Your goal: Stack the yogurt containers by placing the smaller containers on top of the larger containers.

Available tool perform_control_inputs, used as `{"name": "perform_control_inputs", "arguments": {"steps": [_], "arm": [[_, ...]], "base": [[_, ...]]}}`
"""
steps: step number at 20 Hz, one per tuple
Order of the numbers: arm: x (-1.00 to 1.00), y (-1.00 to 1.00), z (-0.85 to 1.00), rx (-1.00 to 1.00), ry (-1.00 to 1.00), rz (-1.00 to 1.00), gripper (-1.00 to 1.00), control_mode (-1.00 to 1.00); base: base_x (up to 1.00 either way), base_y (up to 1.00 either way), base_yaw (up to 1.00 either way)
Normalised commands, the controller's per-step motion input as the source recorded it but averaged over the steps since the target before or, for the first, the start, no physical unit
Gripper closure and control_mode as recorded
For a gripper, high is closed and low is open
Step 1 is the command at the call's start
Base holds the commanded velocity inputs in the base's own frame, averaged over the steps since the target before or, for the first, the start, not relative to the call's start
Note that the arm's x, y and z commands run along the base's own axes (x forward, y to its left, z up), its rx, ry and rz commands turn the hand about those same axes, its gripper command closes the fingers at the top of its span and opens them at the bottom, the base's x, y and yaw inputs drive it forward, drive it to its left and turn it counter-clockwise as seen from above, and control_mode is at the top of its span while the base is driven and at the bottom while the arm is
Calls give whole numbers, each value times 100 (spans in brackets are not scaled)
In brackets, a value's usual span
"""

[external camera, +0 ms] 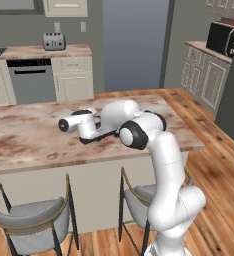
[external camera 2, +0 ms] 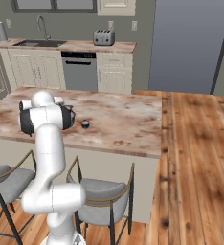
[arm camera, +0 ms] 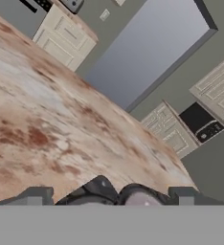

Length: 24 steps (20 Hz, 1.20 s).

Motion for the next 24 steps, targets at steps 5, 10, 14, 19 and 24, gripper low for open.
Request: {"name": "perform_control_inputs", "arguments": {"steps": [5, 10, 14, 19, 24], "arm": [[0, 0, 28, 0, 0, -3, -100, -100], [-5, 0, 61, 7, 0, -3, -100, -100], [-6, -3, 75, 11, 0, -1, -100, -100], [-20, -7, 68, 11, 0, -1, -100, -100], [-31, -23, 54, 12, 4, -3, -100, -100]], "base": [[0, 0, 0], [0, 0, 0], [0, 0, 0], [0, 0, 0], [0, 0, 0]]}}
